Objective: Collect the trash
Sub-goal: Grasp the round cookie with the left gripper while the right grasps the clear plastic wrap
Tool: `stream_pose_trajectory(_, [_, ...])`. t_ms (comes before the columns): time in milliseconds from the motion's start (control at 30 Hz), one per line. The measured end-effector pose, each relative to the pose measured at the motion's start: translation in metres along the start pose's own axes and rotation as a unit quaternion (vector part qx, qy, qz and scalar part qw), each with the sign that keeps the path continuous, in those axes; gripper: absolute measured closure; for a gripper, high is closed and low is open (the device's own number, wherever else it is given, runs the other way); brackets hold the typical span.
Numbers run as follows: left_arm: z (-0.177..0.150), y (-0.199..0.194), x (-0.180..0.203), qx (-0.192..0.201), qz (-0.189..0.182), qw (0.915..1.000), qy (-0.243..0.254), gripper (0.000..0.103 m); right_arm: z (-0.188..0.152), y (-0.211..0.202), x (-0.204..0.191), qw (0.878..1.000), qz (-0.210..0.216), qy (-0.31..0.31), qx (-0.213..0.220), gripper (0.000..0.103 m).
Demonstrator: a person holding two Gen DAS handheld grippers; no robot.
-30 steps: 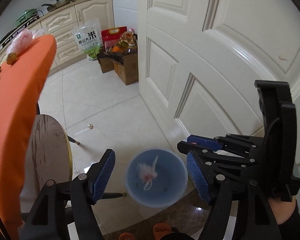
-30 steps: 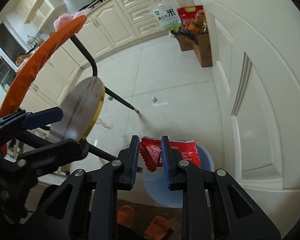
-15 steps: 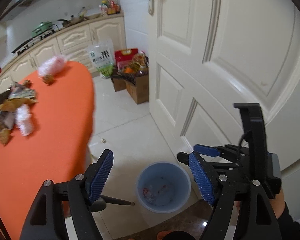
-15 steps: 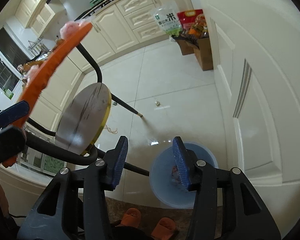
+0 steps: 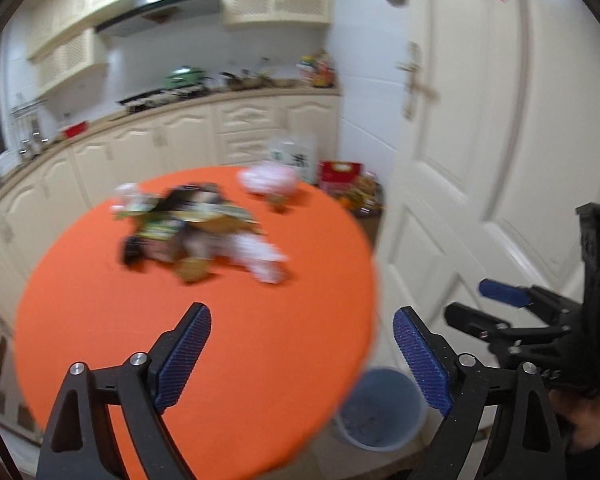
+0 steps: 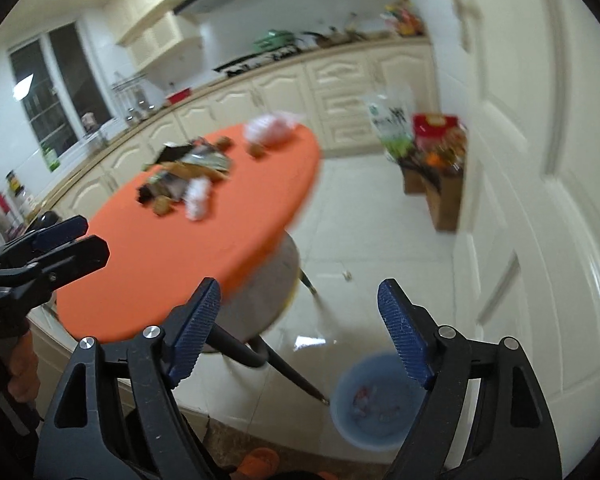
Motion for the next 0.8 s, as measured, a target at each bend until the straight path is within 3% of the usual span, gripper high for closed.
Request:
stream_pose_trajectory(200, [-0.012, 0.003, -0.064, -0.017, 0.051, 0.9981, -0.029, 0.01, 0.026, 0.056, -0.065, 0.998, 0.023, -0.052, -0.024, 0.013])
stream_pose_trajectory(333, [-0.013, 0.026, -0.087, -0.036, 0.054, 0.9968, -0.047, 0.01, 0.035, 0.099, -0.096, 0.995, 0.024, -0.086, -0.051, 0.013])
stream_pose_trajectory(667, [0.012, 0.107, -0.116, -0.071, 0.048, 0.9958, -0.032, 0.01, 0.051, 0.179, -0.108, 0.986, -0.023, -0.137, -0.097, 0.014])
stream_pose_trajectory(767, [0.012, 0.13, -0.117, -0.084, 0.046, 0.995, -0.028, 0.01, 0.048, 0.188, -0.11, 0.981, -0.026, -0.157, -0.115, 0.024])
stream_pose_trajectory(800, [0.012, 0.14, -0.116, -0.09, 0.046, 0.9945, -0.028, 0.01, 0.047, 0.193, -0.109, 0.979, -0.03, -0.162, -0.122, 0.038])
Point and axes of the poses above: each gripper's, at about its wrist camera, not at the fingertips, and y roughly the way its jaws point, x to its right, z to its top, the point moved 6 cm from there along y, roughly the way its jaws point, and after that the axes turned 11 degrees about y, right-handed, at the moved point
